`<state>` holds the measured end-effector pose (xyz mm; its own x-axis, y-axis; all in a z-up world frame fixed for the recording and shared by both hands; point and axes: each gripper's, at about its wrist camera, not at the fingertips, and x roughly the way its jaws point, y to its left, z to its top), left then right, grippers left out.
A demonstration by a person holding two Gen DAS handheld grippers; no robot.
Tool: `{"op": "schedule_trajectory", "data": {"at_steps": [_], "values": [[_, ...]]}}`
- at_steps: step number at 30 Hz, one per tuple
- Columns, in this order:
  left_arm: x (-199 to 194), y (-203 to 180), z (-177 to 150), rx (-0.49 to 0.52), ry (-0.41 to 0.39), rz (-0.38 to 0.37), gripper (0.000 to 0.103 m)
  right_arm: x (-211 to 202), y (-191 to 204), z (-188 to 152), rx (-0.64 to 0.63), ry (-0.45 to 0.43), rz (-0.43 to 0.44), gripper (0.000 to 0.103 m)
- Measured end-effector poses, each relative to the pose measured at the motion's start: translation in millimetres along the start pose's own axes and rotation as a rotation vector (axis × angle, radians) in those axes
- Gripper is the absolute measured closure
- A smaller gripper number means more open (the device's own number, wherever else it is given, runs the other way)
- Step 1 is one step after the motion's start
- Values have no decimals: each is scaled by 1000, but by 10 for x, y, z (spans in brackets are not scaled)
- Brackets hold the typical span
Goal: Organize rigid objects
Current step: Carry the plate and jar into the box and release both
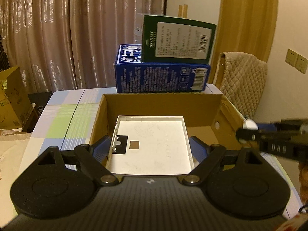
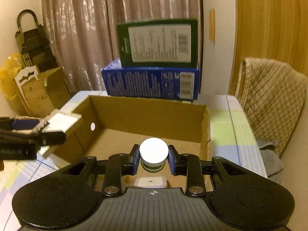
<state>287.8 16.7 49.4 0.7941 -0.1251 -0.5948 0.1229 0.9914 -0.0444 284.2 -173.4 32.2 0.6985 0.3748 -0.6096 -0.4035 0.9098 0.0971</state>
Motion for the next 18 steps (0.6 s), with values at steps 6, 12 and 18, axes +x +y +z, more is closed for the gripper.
{"op": "schedule_trajectory", "data": {"at_steps": [6,12,18], "values": [[283,81,75,-5,38,11,18,283,-130,-69,45,55,-22,76],[505,99,-12,10,88,17,18,405,-164,-151,48,80,-27,76],[560,104,-71,5,103,43,16,416,-175,-172,58,85,-30,76]]}}
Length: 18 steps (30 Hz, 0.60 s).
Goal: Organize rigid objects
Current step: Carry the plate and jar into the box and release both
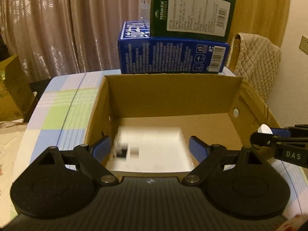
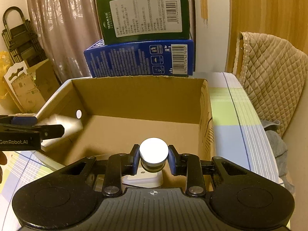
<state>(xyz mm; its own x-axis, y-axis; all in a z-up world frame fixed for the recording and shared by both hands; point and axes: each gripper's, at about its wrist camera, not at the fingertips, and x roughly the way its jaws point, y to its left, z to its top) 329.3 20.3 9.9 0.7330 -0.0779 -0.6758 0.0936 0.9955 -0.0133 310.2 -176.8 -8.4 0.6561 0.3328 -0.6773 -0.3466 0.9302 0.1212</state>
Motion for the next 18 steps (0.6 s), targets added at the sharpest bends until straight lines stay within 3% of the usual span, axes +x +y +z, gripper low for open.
{"op": "schedule_trajectory", "data": {"at_steps": [18], "values": [[-308,139,16,-23,-42,31,13,-67,11,10,2,-6,-5,76]]}}
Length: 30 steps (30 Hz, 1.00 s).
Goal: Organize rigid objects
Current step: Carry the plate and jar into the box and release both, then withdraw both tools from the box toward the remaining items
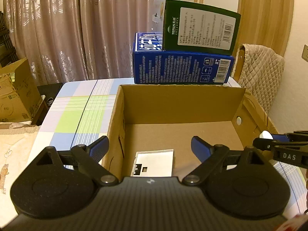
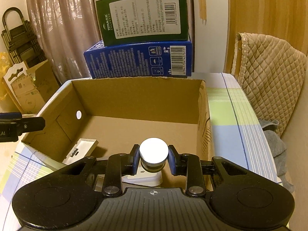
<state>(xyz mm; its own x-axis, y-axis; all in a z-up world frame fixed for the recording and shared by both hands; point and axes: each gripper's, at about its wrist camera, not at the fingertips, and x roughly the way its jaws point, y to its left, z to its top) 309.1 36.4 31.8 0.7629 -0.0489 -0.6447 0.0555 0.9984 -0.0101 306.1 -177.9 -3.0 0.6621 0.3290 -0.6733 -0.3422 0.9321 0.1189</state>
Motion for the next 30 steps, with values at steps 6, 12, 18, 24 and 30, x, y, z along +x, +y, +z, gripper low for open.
{"op": "schedule_trajectory", "data": {"at_steps": [6,12,18,24,30], "values": [[-52,-2,-14,-3,2,2,13,-100,19,47,8,-72,6,27],[-229,17,-33,-21,-14,6,13,-388,31,63,20,-116,7,27],[-636,34,-135,-40,-51,9,13,-927,118,-195,20,-156,3,27],[-1146,27,-397,-54,-81,18,12,-1413,160,-685,35,-150,-6,27],[-1597,-2,-818,-57,-80,26,12,-1755,218,-1203,70,-111,-7,27]]}}
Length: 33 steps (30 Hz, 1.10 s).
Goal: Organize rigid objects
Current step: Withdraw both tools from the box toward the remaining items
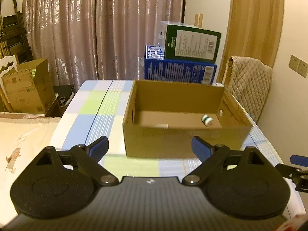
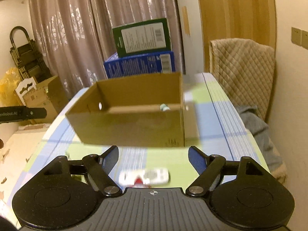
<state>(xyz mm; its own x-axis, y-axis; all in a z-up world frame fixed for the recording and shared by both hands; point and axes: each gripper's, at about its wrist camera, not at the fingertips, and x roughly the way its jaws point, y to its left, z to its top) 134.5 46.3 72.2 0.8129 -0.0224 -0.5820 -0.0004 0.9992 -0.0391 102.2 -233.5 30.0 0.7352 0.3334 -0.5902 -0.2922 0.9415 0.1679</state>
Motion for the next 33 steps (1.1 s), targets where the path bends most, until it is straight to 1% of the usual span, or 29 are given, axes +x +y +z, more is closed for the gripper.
{"op": "schedule_trajectory", "data": {"at_steps": [4,8,15,22,27,33], "values": [[-240,48,-280,-16,20,13,12,-213,14,-264,29,21,0,27],[-425,93,-547,-33,39,38,12,-368,33,-431,43,37,-5,27],[-525,128,-914,-43,101,41,12,-502,113,-644,30,59,2,27],[-527,122,-1038,-30,117,37,13,-489,122,-678,38,75,-4,27],[-473,107,-1023,-15,116,38,13,-440,142,-670,33,79,-4,27],[-365,111,-986,6,120,45,13,-258,170,-649,36,96,4,27]]}}
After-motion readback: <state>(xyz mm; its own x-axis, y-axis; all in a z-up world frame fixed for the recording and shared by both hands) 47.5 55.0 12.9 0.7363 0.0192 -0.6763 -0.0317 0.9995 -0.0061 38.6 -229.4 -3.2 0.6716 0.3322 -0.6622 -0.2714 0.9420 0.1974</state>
